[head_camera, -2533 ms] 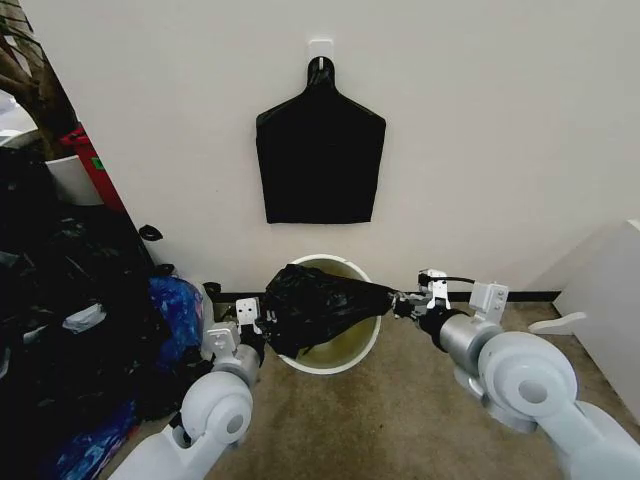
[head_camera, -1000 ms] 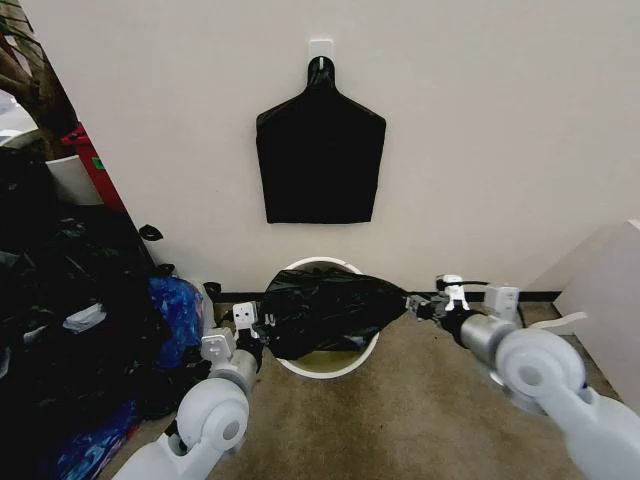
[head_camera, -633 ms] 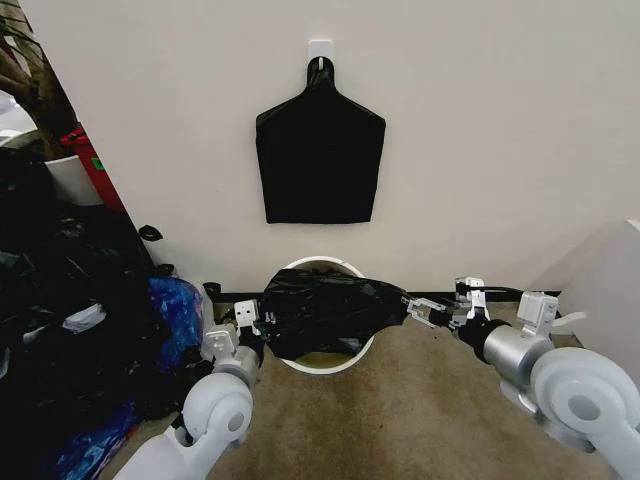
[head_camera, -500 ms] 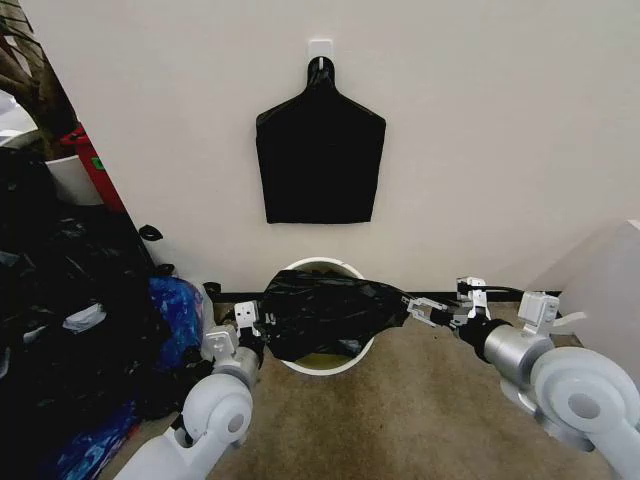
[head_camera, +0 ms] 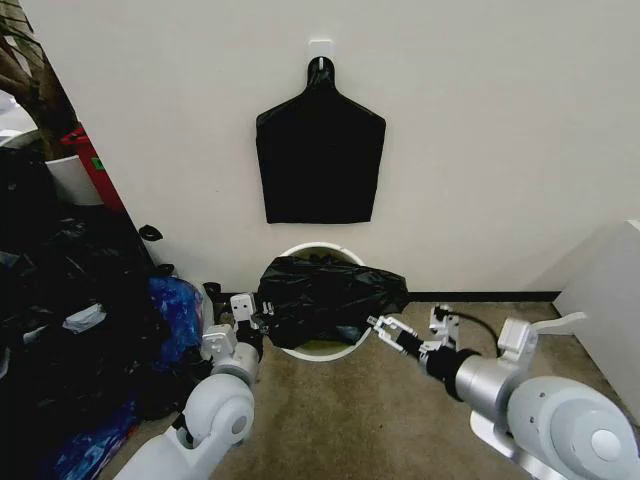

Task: Place the garbage bag over the trash bin.

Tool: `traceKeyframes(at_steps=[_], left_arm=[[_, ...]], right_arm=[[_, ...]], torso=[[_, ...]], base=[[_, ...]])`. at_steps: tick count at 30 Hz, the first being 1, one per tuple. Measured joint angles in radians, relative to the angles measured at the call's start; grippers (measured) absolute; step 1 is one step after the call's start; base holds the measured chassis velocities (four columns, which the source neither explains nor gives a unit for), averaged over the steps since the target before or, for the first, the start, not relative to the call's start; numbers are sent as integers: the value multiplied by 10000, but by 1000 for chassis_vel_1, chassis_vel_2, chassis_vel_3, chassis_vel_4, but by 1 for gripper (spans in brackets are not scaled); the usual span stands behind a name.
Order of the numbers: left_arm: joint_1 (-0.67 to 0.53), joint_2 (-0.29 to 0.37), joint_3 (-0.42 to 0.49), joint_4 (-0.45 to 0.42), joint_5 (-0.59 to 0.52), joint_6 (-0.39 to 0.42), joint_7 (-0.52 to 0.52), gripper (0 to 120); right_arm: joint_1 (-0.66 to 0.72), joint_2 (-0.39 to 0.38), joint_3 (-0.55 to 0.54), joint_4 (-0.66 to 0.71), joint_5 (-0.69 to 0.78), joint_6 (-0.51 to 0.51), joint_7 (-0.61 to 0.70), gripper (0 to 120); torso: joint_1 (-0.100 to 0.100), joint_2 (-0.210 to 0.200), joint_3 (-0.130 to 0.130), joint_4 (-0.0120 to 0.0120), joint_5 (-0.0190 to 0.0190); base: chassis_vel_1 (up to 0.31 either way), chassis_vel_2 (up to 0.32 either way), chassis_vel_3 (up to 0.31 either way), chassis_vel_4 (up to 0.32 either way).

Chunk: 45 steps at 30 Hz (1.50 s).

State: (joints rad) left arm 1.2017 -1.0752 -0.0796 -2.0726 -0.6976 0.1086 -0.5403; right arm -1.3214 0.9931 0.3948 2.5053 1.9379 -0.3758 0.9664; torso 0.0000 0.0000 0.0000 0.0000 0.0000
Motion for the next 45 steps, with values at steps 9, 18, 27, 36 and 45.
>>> traceKeyframes(at_steps=[9,18,27,36,45], left_arm=[[121,173,1,-302,89,404,16,1],[83,357,-16,-562,-218,902,-260,1],[131,380,46,-850,-232,1049,-304,1],[229,412,43,-1046,-279,1091,-332,1],[68,397,37,-980,-508,1118,-458,1]], right_arm=[[-564,-831,-529,-38,-7250,-2031,-5959,100],[-158,-1944,-1610,-783,-11434,-1735,-9057,100],[245,-2100,-2806,-1238,-12497,-1410,-8800,87],[771,-1948,-3359,-1859,-12718,-1487,-8381,52],[843,-1975,-3496,-1976,-12872,-1401,-8268,20]], torso=[[0,0,1,0,0],[0,0,1,0,0],[0,0,1,0,0],[0,0,1,0,0],[0,0,1,0,0]], base=[[0,0,0,0],[0,0,0,0],[0,0,0,0],[0,0,0,0],[0,0,0,0]])
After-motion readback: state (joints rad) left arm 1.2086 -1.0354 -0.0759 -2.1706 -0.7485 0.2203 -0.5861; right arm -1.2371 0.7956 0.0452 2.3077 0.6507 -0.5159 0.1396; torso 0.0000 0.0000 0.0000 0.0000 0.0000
